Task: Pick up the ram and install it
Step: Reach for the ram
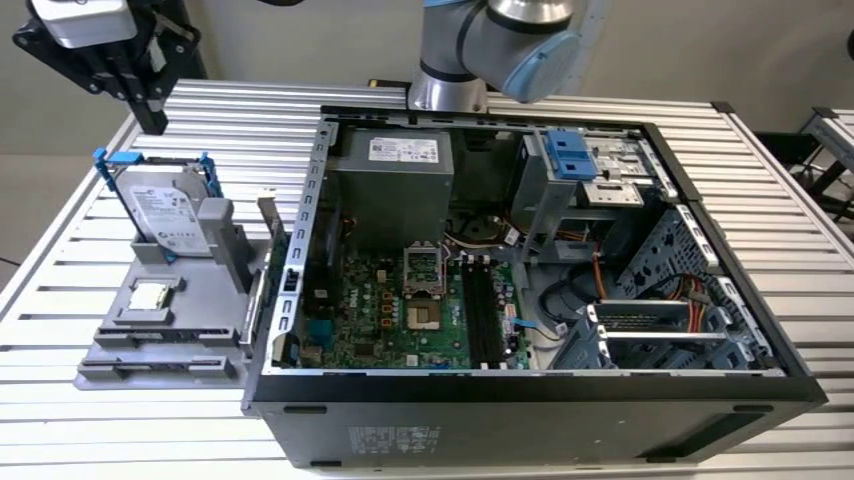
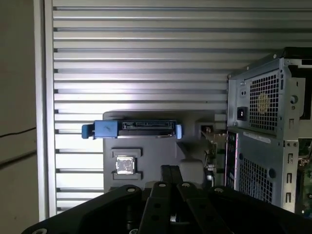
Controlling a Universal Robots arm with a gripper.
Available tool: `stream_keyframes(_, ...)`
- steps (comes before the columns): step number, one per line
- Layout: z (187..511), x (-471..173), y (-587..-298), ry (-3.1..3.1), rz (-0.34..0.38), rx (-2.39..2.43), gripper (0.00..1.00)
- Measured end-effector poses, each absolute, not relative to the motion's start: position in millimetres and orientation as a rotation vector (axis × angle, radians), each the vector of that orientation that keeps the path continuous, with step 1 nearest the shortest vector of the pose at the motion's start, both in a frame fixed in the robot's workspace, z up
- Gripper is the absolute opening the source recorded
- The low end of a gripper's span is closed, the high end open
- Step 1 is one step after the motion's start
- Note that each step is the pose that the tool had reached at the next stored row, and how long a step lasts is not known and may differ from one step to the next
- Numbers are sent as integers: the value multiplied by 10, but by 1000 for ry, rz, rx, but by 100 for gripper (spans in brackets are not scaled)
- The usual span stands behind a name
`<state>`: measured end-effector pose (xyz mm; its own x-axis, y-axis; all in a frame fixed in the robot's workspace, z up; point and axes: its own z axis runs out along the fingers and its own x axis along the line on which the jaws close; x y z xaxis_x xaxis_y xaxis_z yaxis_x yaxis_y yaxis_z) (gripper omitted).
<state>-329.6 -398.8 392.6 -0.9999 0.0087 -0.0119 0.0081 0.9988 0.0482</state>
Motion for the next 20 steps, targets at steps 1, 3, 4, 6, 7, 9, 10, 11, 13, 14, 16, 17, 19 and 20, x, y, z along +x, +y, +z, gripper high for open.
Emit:
stream_keyframes(1,3926,-3316,-3987,3129,75,11,0)
stream_keyframes(3,3926,-3355,-3987,3129,75,9,0)
stream_keyframes(4,3926,-3372,-3986,3129,75,9,0)
stream_keyframes(6,3926,-3412,-3986,3129,75,8,0)
stream_keyframes(7,3926,-3432,-3986,3129,75,7,0)
stream_keyframes(9,3926,-3474,-3986,3129,75,6,0)
stream_keyframes(10,3926,-3494,-3986,3129,75,6,0)
stream_keyframes(11,3926,-3514,-3986,3129,75,6,0)
stream_keyframes(13,3926,-3553,-3986,3129,75,5,0)
stream_keyframes(14,3926,-3574,-3986,3129,75,5,0)
stream_keyframes(16,3926,-3608,-3986,3129,75,5,0)
stream_keyframes(17,3926,-3622,-3986,3129,76,5,0)
stream_keyframes(19,3926,-3647,-3986,3129,75,5,0)
stream_keyframes(20,3926,-3649,-3986,3129,76,5,0)
